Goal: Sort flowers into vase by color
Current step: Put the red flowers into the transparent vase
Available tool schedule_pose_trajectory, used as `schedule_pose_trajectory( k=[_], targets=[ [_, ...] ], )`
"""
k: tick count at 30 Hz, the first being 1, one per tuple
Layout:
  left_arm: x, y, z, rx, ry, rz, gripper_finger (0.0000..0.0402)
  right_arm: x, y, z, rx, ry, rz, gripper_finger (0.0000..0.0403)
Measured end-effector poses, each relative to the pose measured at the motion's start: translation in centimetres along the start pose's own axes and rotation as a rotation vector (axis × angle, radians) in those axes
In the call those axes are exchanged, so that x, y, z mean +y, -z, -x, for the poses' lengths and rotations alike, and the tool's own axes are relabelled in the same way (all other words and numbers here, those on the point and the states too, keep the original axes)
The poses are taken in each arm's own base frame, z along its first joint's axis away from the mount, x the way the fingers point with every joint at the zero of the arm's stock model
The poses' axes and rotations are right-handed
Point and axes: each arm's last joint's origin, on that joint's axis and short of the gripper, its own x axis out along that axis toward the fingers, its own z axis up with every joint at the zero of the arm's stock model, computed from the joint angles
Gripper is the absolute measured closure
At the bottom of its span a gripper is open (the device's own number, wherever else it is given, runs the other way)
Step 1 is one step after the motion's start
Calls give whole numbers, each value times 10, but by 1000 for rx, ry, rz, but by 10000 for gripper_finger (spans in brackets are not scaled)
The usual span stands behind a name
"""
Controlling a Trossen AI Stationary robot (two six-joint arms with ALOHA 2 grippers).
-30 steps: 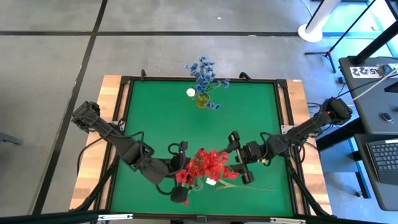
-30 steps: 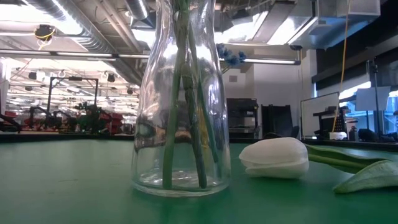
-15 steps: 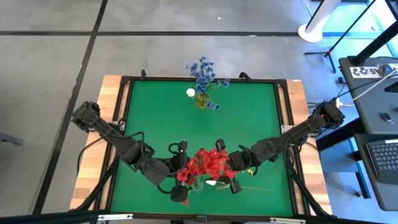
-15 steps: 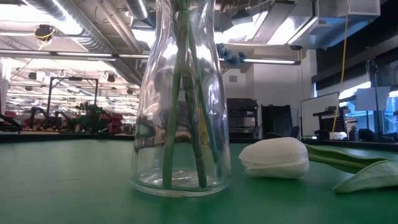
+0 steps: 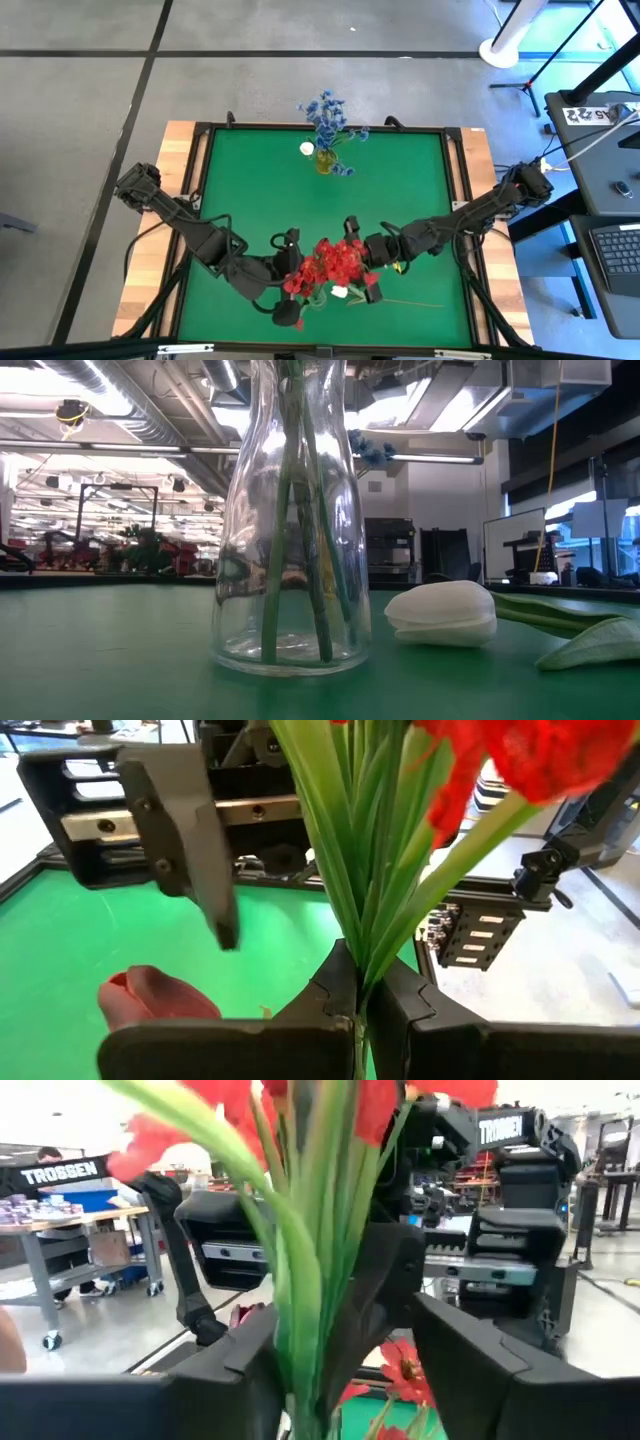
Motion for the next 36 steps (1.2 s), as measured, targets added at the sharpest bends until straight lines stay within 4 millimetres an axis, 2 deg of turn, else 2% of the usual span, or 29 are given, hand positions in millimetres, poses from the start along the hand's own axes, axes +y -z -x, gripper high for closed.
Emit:
schedule_pose_trajectory(
  k=[6, 10, 11, 16, 20, 28, 31, 36],
  targets=[
    [3, 0, -1, 8, -12, 4, 399, -7, 2, -2, 24, -43, 1, 298],
    [3, 0, -1, 7, -10, 8, 373, -7, 2, -2, 25, -85, 6, 379],
    [3, 0, -1, 8, -9, 9, 364, -7, 2, -2, 24, -93, 17, 389],
    [1, 0, 0, 5, -7, 4, 313, -8, 2, -2, 19, -63, 30, 382],
    [-6, -12, 11, -23, -14, -24, 279, -8, -4, 1, 0, -59, 53, 395],
    [-31, -44, 58, -137, -72, -104, 238, -9, -26, 16, 7, -60, 87, 397],
    [-42, -49, 77, -177, -104, -149, 234, -9, -30, 20, 25, -65, 90, 395],
    [-56, -51, 106, -238, -267, -220, 233, -1, -29, 21, 22, -89, 100, 398]
  ],
)
